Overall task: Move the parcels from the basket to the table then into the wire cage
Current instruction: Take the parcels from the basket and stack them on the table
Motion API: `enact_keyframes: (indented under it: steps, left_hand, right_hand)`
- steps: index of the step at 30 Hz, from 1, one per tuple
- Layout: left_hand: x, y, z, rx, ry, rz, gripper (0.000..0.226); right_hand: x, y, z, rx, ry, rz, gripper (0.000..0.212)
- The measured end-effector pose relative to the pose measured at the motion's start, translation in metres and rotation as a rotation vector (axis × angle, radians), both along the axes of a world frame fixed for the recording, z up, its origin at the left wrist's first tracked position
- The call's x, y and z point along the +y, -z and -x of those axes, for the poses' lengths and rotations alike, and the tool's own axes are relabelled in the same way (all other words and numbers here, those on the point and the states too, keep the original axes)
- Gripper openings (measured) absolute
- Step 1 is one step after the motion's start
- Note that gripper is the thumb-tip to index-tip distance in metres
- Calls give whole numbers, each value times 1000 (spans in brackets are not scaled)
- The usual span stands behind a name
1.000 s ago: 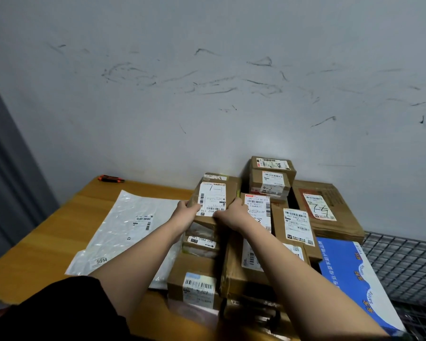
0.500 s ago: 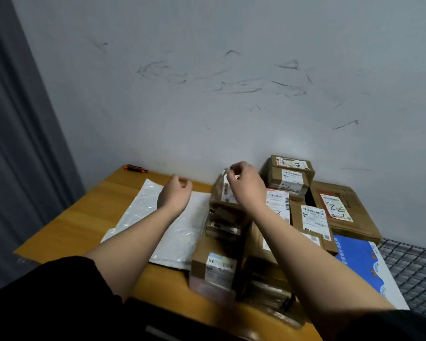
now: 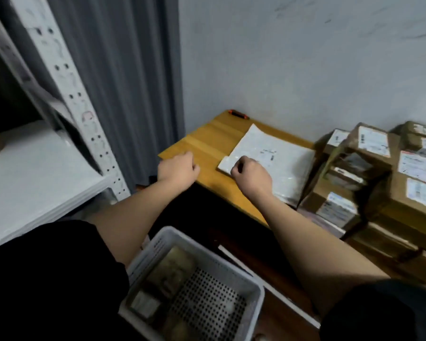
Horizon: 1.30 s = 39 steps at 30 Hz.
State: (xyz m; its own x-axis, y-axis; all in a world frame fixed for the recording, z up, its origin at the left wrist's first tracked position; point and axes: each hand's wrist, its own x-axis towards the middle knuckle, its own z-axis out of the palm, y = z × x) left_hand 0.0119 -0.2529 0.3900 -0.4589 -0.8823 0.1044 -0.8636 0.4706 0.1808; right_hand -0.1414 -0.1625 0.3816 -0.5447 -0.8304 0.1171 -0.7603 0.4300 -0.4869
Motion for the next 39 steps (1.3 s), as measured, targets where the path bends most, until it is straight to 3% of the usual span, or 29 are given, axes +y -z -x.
enact_keyframes:
  steps: [5, 12, 19, 22, 26, 30, 35, 39]
  left_hand:
    - [7, 71, -96, -109, -60, -140, 29]
    - [38, 192, -170, -87, -243, -411, 36]
    - [80, 371, -175, 130, -487, -835, 58]
    - [85, 447, -158, 125, -532, -932, 74]
    - [79, 553, -137, 170, -625, -979, 78]
    - [62, 643, -126, 396, -834, -1058, 78]
    - [39, 733, -126, 606, -1044, -1037, 73]
    - [20, 772, -122, 737, -1169, -1054, 62]
  right_hand:
    - [1, 80, -77, 26, -160, -239, 26]
    - [12, 185, -121, 20, -291, -516, 38]
    - [21, 360, -121, -105, -309, -808, 62]
    - [14, 448, -112, -169, -303, -840, 68]
    - [-7, 559, -102, -235, -338, -834, 74]
    - [-43, 650, -96, -237, -358, -773, 72]
    - [-96, 731, -94, -335, -299, -687, 75]
    - [-119, 769, -104, -430, -223, -568, 81]
